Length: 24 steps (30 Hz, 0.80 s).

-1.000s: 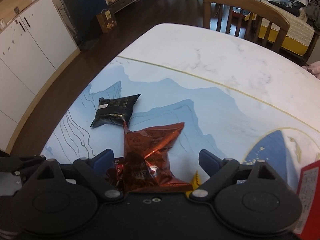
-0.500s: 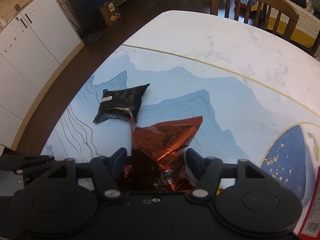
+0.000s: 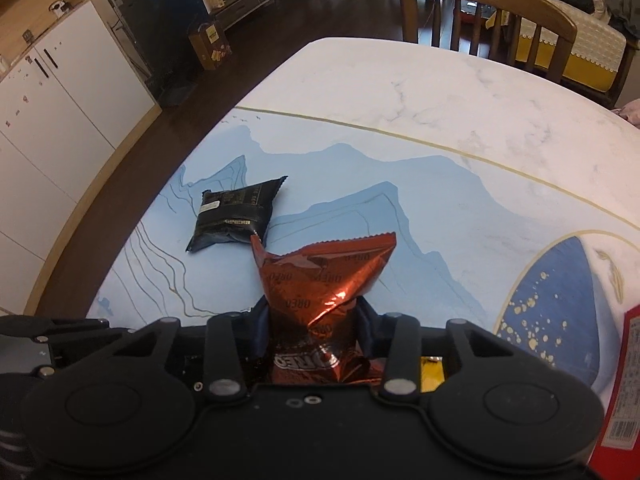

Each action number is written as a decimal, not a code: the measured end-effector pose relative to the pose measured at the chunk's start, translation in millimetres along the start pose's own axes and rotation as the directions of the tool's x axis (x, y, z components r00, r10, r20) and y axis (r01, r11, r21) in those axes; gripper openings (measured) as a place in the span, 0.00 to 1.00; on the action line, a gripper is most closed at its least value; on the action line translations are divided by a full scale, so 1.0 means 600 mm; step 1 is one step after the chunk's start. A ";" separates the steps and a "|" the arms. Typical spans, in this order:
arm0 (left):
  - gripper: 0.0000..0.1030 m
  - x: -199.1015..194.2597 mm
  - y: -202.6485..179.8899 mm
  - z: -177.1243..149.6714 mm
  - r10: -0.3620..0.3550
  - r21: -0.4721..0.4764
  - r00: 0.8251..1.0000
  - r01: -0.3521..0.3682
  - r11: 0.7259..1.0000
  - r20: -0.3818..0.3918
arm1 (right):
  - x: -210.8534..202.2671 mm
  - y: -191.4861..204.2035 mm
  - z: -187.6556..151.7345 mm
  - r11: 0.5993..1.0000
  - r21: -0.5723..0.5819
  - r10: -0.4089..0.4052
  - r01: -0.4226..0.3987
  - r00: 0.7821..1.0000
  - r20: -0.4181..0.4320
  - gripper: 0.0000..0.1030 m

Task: Organize snacks
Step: 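Carry the Oreo bag into the box with the right gripper while the left carries the M&M's packet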

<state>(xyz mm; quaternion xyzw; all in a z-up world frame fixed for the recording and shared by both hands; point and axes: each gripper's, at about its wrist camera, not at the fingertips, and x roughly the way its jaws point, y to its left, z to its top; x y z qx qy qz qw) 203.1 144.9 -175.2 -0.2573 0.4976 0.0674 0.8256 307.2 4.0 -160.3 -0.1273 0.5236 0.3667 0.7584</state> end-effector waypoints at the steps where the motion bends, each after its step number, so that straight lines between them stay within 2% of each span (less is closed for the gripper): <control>1: 0.35 -0.003 0.002 0.000 -0.004 -0.007 1.000 0.004 1.000 0.001 | -0.006 0.000 -0.001 1.000 0.003 0.001 -0.001 1.000 0.006 0.39; 9: 0.35 -0.049 0.018 -0.016 -0.041 -0.070 0.999 0.042 0.997 0.016 | -0.074 -0.018 -0.014 0.999 0.051 0.014 -0.018 0.997 0.074 0.39; 15: 0.35 -0.095 0.015 -0.029 -0.063 -0.079 0.997 0.066 0.995 0.039 | -0.147 -0.034 -0.042 0.996 0.083 0.020 -0.031 0.992 0.128 0.39; 24: 0.35 -0.156 -0.034 -0.045 -0.104 -0.018 0.991 0.106 0.994 0.082 | -0.249 -0.074 -0.094 0.986 0.166 -0.029 -0.005 0.979 0.204 0.39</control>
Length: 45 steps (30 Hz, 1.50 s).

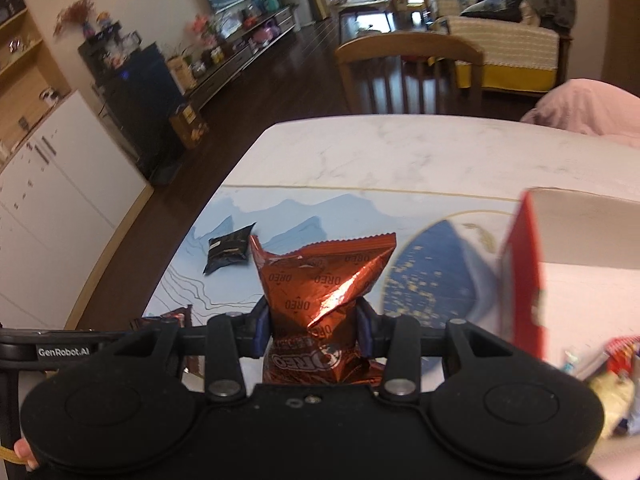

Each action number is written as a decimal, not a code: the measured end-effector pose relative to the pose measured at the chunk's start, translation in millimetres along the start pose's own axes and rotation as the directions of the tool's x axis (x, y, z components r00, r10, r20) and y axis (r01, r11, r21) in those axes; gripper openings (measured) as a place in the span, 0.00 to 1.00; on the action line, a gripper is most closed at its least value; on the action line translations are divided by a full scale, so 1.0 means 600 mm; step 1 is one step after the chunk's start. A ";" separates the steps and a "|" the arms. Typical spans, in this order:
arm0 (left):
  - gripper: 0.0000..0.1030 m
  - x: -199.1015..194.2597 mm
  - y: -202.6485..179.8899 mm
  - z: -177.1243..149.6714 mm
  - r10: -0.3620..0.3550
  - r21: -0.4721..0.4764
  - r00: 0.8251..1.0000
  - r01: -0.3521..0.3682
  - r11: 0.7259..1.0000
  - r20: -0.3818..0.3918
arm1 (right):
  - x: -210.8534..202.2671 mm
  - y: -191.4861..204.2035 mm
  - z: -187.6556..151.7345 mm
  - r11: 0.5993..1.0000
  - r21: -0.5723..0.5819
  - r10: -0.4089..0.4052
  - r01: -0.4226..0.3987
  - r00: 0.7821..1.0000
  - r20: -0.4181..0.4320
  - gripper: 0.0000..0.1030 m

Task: Organize snacks
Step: 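Carry the Oreo bag into the box with the right gripper while the left carries the M&M's packet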

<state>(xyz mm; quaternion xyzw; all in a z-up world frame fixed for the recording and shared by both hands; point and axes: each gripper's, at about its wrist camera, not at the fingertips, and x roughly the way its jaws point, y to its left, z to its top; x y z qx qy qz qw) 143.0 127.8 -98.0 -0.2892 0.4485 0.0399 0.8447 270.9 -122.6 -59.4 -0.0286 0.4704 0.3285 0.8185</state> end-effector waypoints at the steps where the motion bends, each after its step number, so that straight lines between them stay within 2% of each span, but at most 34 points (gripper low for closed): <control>1: 0.35 -0.006 -0.010 -0.002 -0.006 0.014 1.000 0.006 1.000 0.006 | -0.010 -0.006 -0.003 1.000 0.004 -0.006 0.006 1.000 0.008 0.39; 12: 0.35 -0.043 -0.142 -0.008 -0.075 0.179 0.996 0.065 0.982 0.050 | -0.115 -0.082 -0.040 0.992 0.089 -0.097 0.088 0.990 0.100 0.39; 26: 0.35 -0.007 -0.344 -0.026 -0.143 0.343 0.989 0.126 0.931 0.024 | -0.178 -0.209 -0.067 0.966 0.187 -0.205 0.177 0.968 0.143 0.39; 37: 0.35 0.067 -0.459 -0.055 -0.119 0.410 0.992 0.120 0.904 -0.028 | -0.204 -0.334 -0.086 0.946 0.239 -0.255 0.221 0.959 0.124 0.39; 45: 0.35 0.155 -0.511 -0.064 -0.039 0.427 0.996 0.071 0.901 -0.083 | -0.177 -0.406 -0.086 0.932 0.256 -0.282 0.257 0.957 0.065 0.40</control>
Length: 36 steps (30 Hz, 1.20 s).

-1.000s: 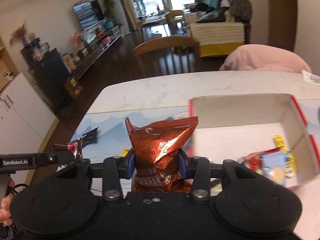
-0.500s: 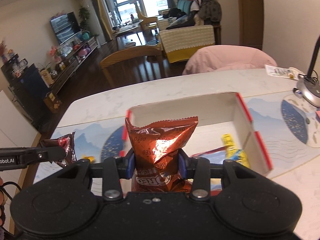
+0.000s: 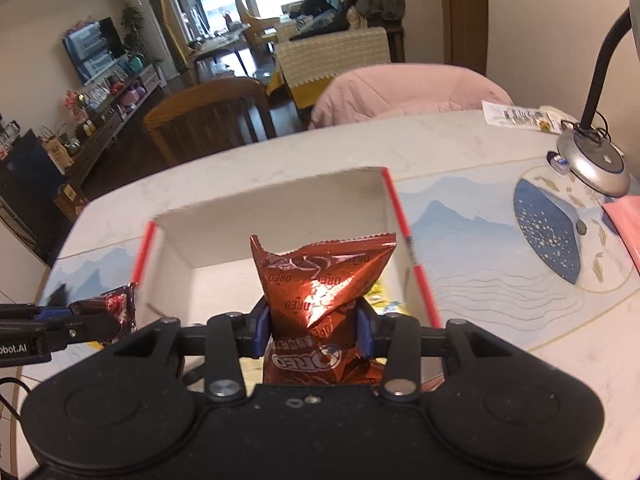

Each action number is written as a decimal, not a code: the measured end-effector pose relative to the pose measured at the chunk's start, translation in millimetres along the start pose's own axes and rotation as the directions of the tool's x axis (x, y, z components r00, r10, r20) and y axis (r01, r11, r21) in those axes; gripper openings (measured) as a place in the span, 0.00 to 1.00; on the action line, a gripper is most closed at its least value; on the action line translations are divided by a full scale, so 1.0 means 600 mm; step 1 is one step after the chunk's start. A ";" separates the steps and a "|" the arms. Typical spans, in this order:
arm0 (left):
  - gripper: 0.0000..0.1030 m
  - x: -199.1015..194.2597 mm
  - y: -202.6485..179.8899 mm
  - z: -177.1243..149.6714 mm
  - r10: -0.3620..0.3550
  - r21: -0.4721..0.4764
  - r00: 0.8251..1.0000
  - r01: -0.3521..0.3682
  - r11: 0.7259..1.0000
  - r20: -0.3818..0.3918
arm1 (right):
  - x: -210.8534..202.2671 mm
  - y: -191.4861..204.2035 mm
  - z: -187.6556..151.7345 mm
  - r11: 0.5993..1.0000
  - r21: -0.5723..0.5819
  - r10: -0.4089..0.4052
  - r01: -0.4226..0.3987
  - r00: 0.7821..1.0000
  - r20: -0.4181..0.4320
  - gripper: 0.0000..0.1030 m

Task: Organize snacks
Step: 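Carry the Oreo bag into the box with the right gripper while the left carries the M&M's packet, then open both grippers to drop the Oreo bag and M&M's packet in the box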

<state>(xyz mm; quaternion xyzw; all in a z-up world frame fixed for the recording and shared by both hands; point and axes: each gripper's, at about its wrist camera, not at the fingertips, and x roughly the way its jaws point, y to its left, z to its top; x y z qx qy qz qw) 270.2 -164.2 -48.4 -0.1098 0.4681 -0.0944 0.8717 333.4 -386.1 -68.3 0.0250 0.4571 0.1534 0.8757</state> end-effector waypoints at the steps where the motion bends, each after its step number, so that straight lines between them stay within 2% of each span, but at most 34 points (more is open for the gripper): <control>1: 0.35 0.013 -0.003 0.002 0.002 0.000 1.000 -0.002 1.000 -0.013 | 0.008 -0.007 0.000 1.000 0.002 0.002 -0.002 1.000 -0.013 0.40; 4: 0.35 0.048 -0.012 0.003 0.029 0.005 0.998 -0.029 1.000 -0.049 | 0.027 -0.033 -0.003 1.000 0.010 0.006 -0.006 0.999 -0.051 0.40; 9: 0.35 0.093 -0.023 0.004 0.065 0.032 0.994 -0.063 0.998 -0.091 | 0.057 -0.038 -0.008 1.000 -0.002 0.012 -0.012 0.996 -0.094 0.40; 18: 0.36 0.145 -0.034 -0.002 0.122 0.087 0.981 -0.110 0.990 -0.153 | 0.063 -0.033 -0.020 0.999 -0.026 0.020 -0.024 0.992 -0.121 0.40; 25: 0.37 0.147 -0.034 -0.004 0.134 0.103 0.980 -0.120 0.987 -0.147 | 0.055 -0.035 -0.022 0.999 -0.042 -0.005 0.000 0.992 -0.126 0.42; 29: 0.48 0.135 -0.029 -0.006 0.120 0.088 0.984 -0.109 0.990 -0.132 | 0.047 -0.040 -0.021 0.999 -0.048 -0.025 0.020 0.993 -0.116 0.44; 31: 0.51 0.123 -0.025 -0.006 0.103 0.074 0.987 -0.095 0.993 -0.122 | 0.041 -0.043 -0.021 0.998 -0.051 -0.032 0.027 0.994 -0.104 0.46; 33: 0.52 0.112 -0.022 -0.005 0.095 0.066 0.990 -0.088 0.994 -0.108 | 0.032 -0.044 -0.022 0.998 -0.048 -0.031 0.027 0.995 -0.096 0.57; 36: 0.52 0.092 -0.019 -0.007 0.079 0.063 0.993 -0.074 0.995 -0.085 | 0.016 -0.043 -0.023 0.998 -0.048 -0.036 0.033 0.997 -0.071 0.59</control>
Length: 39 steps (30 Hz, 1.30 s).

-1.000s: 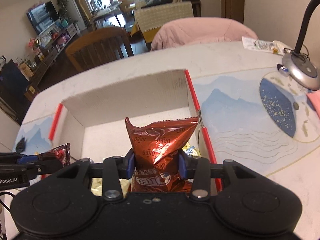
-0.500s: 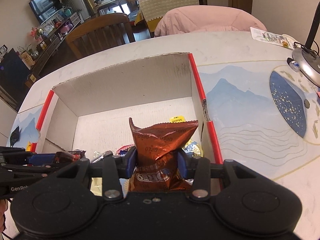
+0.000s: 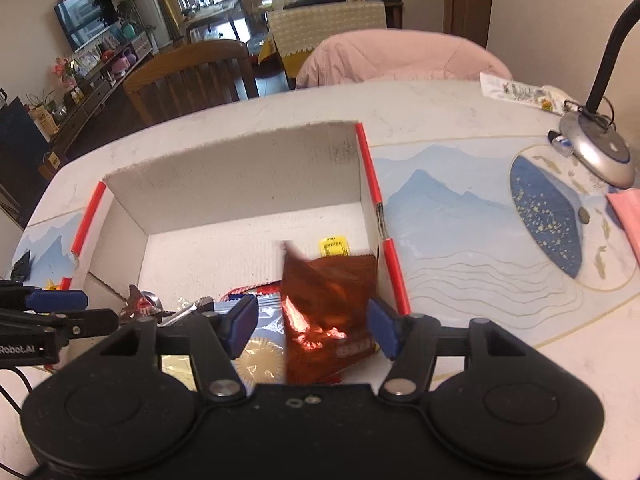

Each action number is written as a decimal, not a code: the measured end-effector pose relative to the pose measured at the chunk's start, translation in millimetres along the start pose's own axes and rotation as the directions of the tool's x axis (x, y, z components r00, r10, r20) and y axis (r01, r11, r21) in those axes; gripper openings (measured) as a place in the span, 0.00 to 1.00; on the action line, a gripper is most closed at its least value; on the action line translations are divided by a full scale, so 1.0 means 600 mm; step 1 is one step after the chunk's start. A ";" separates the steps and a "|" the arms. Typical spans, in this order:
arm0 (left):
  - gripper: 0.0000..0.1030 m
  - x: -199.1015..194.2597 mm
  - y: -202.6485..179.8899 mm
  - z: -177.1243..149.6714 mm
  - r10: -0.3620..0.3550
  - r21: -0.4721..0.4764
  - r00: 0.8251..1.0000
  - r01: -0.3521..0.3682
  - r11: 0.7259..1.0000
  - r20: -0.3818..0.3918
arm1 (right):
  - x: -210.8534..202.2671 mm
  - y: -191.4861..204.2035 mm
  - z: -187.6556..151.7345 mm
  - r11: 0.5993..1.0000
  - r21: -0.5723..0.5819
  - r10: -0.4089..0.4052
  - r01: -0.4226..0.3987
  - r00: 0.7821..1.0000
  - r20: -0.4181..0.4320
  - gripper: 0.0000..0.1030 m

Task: Organize snacks
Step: 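Open both grippers to drop the Oreo bag and M&M's packet in the box, then move both grippers back over the last two snacks on the mat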

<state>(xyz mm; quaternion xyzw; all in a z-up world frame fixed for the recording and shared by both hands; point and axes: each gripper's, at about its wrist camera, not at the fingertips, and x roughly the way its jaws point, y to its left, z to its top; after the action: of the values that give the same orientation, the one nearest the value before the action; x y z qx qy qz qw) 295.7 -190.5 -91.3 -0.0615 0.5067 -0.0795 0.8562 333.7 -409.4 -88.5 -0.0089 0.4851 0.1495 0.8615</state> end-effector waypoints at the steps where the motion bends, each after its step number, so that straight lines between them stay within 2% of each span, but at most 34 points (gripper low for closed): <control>1: 0.52 -0.007 0.002 -0.002 -0.004 -0.003 1.000 0.004 1.000 0.009 | -0.005 0.001 -0.001 1.000 0.002 -0.002 0.002 1.000 0.003 0.59; 5: 0.52 -0.035 0.011 -0.009 -0.024 -0.012 0.999 0.025 1.000 0.040 | -0.030 0.017 -0.004 1.000 0.000 0.008 -0.008 0.999 0.031 0.60; 7: 0.53 -0.053 0.016 -0.013 -0.031 -0.009 0.998 0.032 0.999 0.058 | -0.045 0.031 -0.006 1.000 -0.010 0.022 -0.022 0.999 0.045 0.65; 8: 0.55 -0.061 0.020 -0.015 -0.034 -0.011 0.997 0.035 0.999 0.065 | -0.053 0.039 -0.007 0.999 -0.017 0.029 -0.028 0.998 0.054 0.73; 10: 0.57 -0.079 0.030 -0.020 -0.044 -0.017 0.996 0.045 0.999 0.082 | -0.071 0.059 -0.010 0.998 -0.038 0.044 -0.041 0.996 0.080 0.78; 16: 0.58 -0.133 0.066 -0.037 -0.051 -0.016 0.990 0.054 0.998 0.130 | -0.111 0.136 -0.010 0.988 -0.110 0.121 -0.108 0.986 0.117 0.80; 20: 0.65 -0.169 0.098 -0.051 -0.044 -0.008 0.985 0.046 0.999 0.167 | -0.121 0.192 -0.012 0.977 -0.149 0.171 -0.153 0.978 0.118 0.85; 22: 0.66 -0.185 0.117 -0.059 -0.036 -0.009 0.983 0.038 0.999 0.178 | -0.120 0.221 -0.012 0.971 -0.166 0.194 -0.173 0.974 0.116 0.91; 28: 0.75 -0.222 0.189 -0.084 -0.002 -0.035 0.976 0.009 0.999 0.216 | -0.108 0.307 -0.015 0.951 -0.217 0.244 -0.219 0.965 0.094 0.96; 30: 0.76 -0.230 0.218 -0.091 0.007 -0.047 0.975 0.003 0.999 0.220 | -0.099 0.336 -0.016 0.947 -0.230 0.250 -0.225 0.965 0.085 0.98; 39: 0.79 -0.238 0.355 -0.119 0.044 -0.079 0.977 -0.028 0.996 0.208 | -0.040 0.456 -0.042 0.940 -0.282 0.210 -0.192 0.977 0.036 1.00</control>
<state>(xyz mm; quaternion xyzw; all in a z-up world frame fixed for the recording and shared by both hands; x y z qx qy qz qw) 181.1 44.7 -42.3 -0.0926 0.4173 -0.0375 0.9033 228.1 -158.0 -46.2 -0.0749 0.4293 0.3032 0.8474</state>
